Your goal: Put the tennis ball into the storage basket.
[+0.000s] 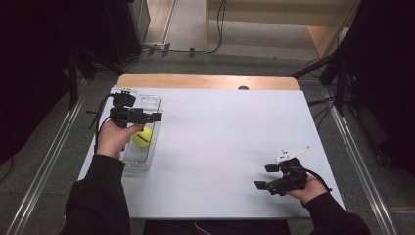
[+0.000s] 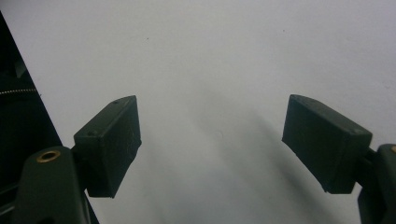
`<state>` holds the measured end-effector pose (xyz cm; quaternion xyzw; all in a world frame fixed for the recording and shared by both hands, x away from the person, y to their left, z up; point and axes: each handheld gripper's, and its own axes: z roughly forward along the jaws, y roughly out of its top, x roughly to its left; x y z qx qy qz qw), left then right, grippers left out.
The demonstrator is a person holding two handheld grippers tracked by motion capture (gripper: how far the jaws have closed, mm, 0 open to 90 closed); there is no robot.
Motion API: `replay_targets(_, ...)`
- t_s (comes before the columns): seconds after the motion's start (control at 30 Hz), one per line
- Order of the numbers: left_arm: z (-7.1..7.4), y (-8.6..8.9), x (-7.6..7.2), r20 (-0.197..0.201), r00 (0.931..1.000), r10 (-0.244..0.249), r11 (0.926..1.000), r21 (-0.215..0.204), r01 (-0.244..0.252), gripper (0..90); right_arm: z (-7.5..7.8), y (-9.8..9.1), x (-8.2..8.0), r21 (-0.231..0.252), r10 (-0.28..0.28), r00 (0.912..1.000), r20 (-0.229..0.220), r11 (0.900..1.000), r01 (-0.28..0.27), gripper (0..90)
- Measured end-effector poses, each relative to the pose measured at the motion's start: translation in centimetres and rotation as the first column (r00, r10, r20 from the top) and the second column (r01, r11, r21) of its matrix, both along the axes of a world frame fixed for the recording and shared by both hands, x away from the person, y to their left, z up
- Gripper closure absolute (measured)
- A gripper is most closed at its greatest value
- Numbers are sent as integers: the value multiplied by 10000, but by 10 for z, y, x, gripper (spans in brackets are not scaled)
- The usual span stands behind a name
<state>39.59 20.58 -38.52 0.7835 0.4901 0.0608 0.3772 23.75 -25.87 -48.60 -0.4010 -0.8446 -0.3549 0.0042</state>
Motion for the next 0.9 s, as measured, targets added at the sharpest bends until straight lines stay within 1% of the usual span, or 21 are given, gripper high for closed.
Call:
replay_targets(0.03, 0, 0, 0, 0, 10000, 0, 10000, 0, 0, 139, 0, 0, 0, 0, 0, 10000, 0, 10000, 0, 174)
replay_targets(0.07, 0, -2, -1, -38, 9999, -133, 9999, 3, 133, 141, 0, 0, 0, 3, 43, 10000, 15, 10000, -43, 174)
replay_targets(0.17, 0, -4, -2, -55, 9995, -313, 9995, -53, 313, 142, 0, 1, 0, -29, 63, 10000, -3, 10000, -63, 174)
replay_targets(0.23, 0, -6, -2, -51, 9995, -322, 9995, -41, 322, 142, 0, 0, 0, -4, 66, 10000, 10, 10000, -66, 174)
replay_targets(0.33, -1, -11, -4, -72, 9987, -504, 9987, 38, 504, 142, 0, 0, 0, 9, 33, 10000, 37, 10000, -33, 174)
replay_targets(0.37, -1, -15, -5, -74, 9977, -670, 9977, 83, 671, 142, 0, 0, 0, 12, 45, 10000, 42, 10000, -45, 174)
replay_targets(0.57, 0, -23, -8, -40, 9957, -926, 9957, 40, 927, 142, 0, 1, 0, -10, 110, 9999, 32, 9999, -110, 174)
replay_targets(0.6, -2, -26, -9, -87, 9938, -1109, 9938, 18, 1110, 143, 1, 1, 0, 1, 97, 9999, 40, 10000, -97, 174)
replay_targets(0.63, -3, -27, -9, -94, 9929, -1183, 9930, 31, 1184, 143, 1, 1, 0, 4, 97, 9999, 46, 10000, -97, 174)
replay_targets(0.73, -5, -30, -10, -118, 9917, -1284, 9917, 68, 1285, 143, 1, 0, 1, 8, 81, 10000, 38, 10000, -82, 174)
replay_targets(0.9, -8, -34, -12, -152, 9891, -1463, 9892, -10, 1463, 154, 1, 0, 0, 11, 62, 10000, 44, 10000, -62, 174)
